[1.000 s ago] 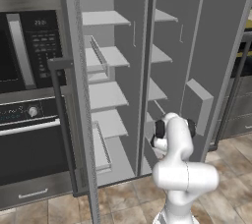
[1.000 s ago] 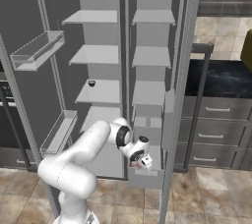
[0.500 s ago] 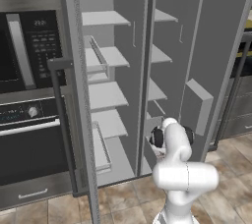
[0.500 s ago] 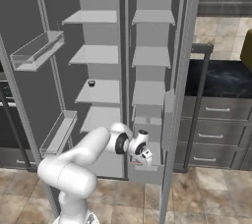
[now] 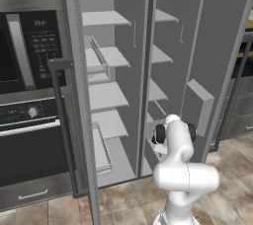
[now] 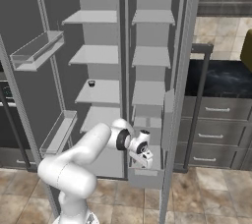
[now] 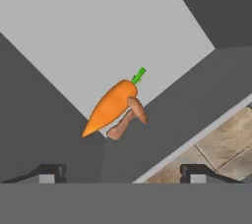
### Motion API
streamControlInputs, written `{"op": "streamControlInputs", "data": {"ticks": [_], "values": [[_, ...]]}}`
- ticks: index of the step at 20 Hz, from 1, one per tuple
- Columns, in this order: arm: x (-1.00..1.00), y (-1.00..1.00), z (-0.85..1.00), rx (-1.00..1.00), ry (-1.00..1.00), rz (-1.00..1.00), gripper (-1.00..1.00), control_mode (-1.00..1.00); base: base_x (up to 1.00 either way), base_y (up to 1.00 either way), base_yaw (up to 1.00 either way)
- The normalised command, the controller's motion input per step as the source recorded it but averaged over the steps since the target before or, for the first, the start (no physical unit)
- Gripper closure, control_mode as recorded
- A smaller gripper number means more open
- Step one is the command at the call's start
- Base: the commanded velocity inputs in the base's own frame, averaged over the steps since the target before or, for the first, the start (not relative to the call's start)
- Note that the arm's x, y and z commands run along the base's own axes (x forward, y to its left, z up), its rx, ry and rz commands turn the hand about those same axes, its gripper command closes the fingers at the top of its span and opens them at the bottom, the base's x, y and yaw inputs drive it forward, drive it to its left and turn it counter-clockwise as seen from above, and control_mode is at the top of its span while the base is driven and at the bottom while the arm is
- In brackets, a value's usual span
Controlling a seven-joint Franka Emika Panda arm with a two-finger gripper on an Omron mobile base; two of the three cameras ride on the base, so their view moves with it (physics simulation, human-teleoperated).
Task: Take the carrot and mushroom from the fridge shelf and place them in the freezer drawer to begin freezing them.
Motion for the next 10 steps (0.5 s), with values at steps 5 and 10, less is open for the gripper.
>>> {"op": "streamControlInputs", "data": {"ticks": [5,10], "values": [[-0.49,0.01,0.03,0.00,-0.08,0.00,-1.00,-1.00,0.00,0.00,0.00],[-0.42,0.00,0.54,0.00,-0.15,0.00,-1.00,-1.00,0.00,0.00,0.00]]}}
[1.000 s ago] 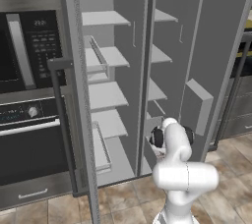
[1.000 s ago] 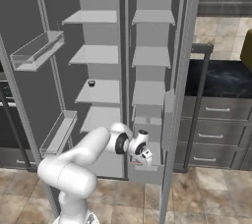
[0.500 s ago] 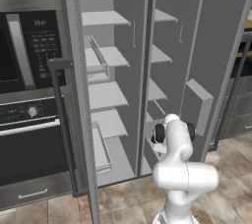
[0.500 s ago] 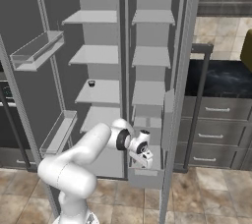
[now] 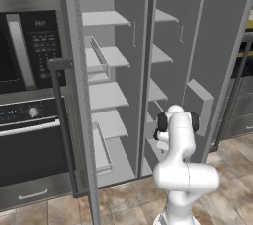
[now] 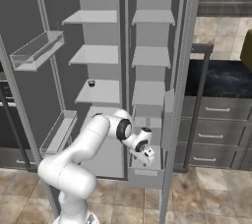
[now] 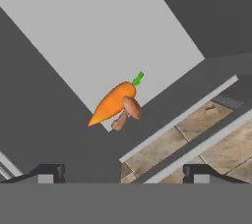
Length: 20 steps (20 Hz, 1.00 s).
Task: Take the carrot and mushroom from the fridge shelf and place them in the freezer drawer to begin freezing them.
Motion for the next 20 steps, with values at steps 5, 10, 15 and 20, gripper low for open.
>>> {"op": "streamControlInputs", "data": {"ticks": [5,10,15,20], "values": [[-0.24,0.03,0.47,0.00,-0.09,0.00,-1.00,-1.00,0.00,0.00,0.00],[-0.11,0.28,0.12,0.00,-0.01,0.00,-1.00,-1.00,0.00,0.00,0.00],[-0.07,0.30,0.38,0.00,0.00,0.00,-1.00,-1.00,0.00,0.00,0.00],[-0.04,0.15,0.58,0.00,0.00,0.00,-1.00,-1.00,0.00,0.00,0.00]]}}
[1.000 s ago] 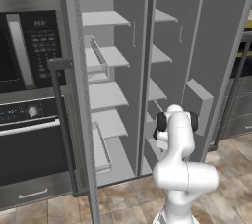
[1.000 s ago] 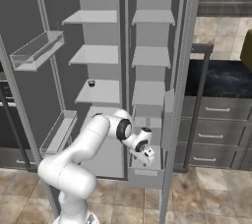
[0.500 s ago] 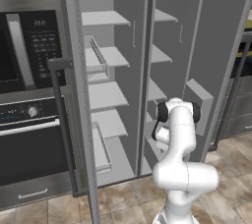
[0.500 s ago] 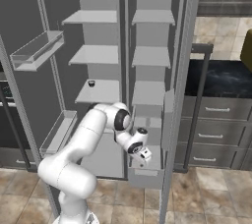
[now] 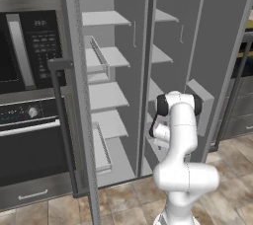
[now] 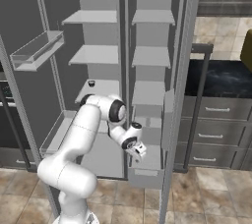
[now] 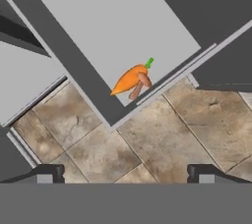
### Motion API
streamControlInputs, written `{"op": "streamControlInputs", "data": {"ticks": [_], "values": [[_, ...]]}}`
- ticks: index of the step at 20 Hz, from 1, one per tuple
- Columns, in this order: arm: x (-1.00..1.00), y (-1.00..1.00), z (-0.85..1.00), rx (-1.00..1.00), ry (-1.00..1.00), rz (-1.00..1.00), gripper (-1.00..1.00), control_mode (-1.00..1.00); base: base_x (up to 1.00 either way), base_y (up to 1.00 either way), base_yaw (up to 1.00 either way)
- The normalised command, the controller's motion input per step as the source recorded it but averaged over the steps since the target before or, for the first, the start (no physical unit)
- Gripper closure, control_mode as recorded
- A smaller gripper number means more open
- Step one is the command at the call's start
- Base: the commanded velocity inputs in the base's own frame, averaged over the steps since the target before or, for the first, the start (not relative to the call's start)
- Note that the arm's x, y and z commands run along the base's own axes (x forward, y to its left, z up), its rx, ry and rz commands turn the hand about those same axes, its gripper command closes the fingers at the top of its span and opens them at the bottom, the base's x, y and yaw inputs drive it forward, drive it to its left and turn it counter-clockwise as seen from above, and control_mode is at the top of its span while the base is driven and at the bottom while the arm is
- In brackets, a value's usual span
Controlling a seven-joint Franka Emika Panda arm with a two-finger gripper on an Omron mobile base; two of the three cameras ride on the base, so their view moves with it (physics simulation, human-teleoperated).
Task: Take the carrot and mushroom from the fridge shelf and place them in the freezer drawer to begin freezing them.
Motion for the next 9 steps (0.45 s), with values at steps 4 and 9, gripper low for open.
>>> {"op": "streamControlInputs", "data": {"ticks": [4,9], "values": [[-0.12,0.08,0.58,0.00,0.00,0.00,-1.00,-1.00,0.00,0.00,0.00],[-0.21,0.09,0.60,0.00,0.00,0.00,-1.00,-1.00,0.00,0.00,0.00]]}}
